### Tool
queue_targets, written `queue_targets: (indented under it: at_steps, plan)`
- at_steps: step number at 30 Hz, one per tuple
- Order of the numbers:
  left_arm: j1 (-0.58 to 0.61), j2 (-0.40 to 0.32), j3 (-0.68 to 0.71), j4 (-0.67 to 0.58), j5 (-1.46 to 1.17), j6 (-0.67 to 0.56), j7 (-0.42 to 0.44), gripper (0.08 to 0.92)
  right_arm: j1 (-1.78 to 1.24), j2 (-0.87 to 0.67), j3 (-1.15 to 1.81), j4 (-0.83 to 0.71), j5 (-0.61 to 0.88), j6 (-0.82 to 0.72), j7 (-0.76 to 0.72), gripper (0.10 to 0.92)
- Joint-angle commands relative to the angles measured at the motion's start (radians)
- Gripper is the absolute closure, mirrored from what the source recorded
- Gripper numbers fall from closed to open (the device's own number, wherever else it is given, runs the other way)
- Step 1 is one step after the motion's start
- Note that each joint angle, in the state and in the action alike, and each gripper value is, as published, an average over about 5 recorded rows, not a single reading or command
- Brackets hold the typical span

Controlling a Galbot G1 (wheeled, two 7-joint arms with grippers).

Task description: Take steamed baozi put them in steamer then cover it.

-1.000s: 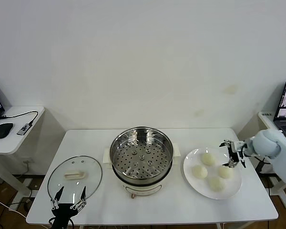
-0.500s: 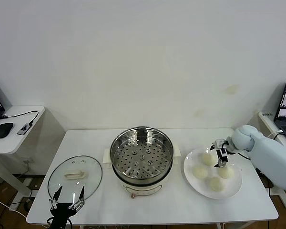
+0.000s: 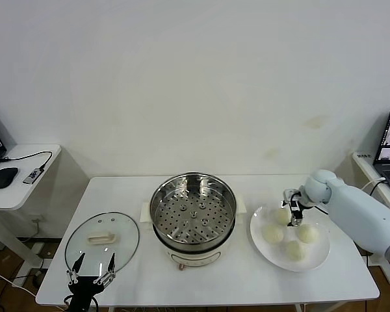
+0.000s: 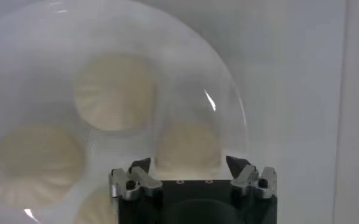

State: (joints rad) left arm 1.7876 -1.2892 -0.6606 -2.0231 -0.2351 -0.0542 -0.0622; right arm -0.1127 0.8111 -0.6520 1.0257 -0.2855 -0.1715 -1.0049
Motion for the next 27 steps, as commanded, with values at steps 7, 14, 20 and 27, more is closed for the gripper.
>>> queue_targets:
  at_steps: [7, 14, 20, 27]
  plan:
    - [0.0, 0.001, -0.002, -0.001, -0.001, 0.0, 0.0, 0.177, 0.024, -0.006, -0.024, 0.012, 0.01, -0.001, -0.011, 0.475]
    - [-0.005, 0.01, -0.001, -0.001, -0.007, 0.005, 0.0, 0.177, 0.134, -0.107, -0.08, 0.165, 0.129, -0.01, -0.033, 0.483]
    - [-0.02, 0.024, 0.001, -0.008, -0.069, 0.03, 0.007, 0.177, 0.354, -0.194, -0.196, 0.31, 0.293, -0.019, -0.045, 0.476]
    - [-0.023, 0.038, 0.012, -0.021, -0.119, 0.035, 0.019, 0.177, 0.673, -0.135, -0.421, 0.366, 0.477, 0.025, -0.047, 0.474]
